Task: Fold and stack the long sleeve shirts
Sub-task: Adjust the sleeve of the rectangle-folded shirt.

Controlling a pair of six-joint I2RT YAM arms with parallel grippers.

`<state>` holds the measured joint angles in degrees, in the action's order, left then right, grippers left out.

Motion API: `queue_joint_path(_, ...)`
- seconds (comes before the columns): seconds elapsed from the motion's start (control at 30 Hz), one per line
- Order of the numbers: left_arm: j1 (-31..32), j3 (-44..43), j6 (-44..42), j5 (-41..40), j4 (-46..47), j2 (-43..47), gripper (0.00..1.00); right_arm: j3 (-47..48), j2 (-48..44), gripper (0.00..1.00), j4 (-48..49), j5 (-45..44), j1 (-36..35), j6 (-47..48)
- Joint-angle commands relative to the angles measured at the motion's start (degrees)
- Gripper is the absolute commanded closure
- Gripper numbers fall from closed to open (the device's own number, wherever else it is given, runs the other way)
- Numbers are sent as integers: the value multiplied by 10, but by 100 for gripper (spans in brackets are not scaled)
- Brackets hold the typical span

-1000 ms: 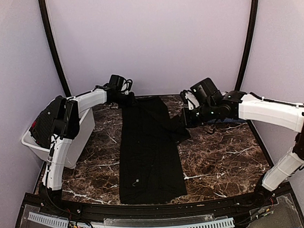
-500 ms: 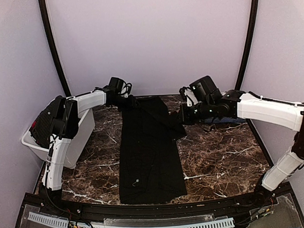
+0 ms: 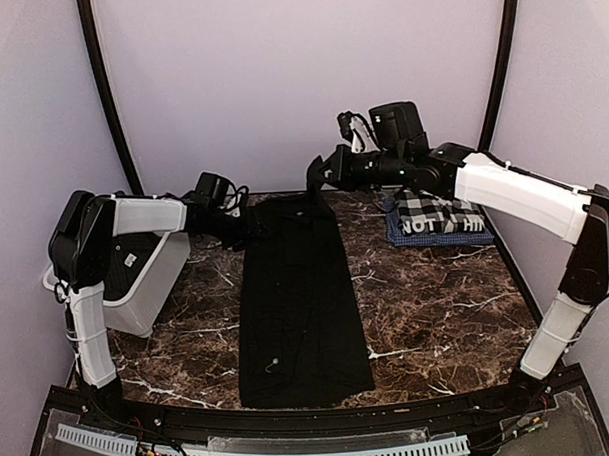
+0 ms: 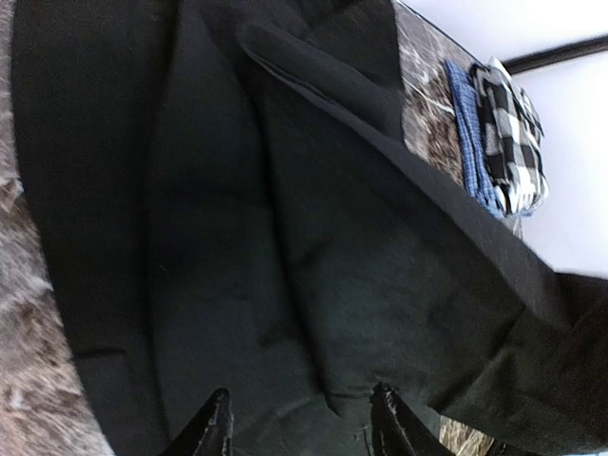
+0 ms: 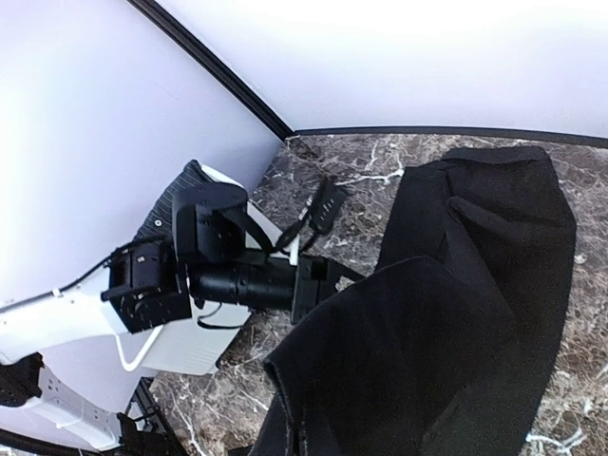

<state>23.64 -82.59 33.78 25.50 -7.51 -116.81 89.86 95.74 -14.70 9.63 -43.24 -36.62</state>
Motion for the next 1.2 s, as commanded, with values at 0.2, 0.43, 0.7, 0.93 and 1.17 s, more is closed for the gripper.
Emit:
queue_joint_path(0.2, 91, 85, -25, -80, 45, 58, 54, 72, 46, 100, 70, 41, 8, -36)
queue_joint_path(0.43, 119, 176, -13, -149, 156, 110, 45, 111, 67, 100, 82, 47, 8, -44)
queue_joint_path(0.7, 152, 165, -17, -244, 194, 90, 33, 124, 77, 100, 104, 41, 8, -63)
queue_joint_path(0.93, 166, 161, 12, -370, 204, 76, 30, 98, 72, 100, 129, 42, 8, -84)
queue_joint_path(1.17, 165, 134, 11, -412, 204, 56, 53, 8, 18, 100, 144, 16, 8, -99)
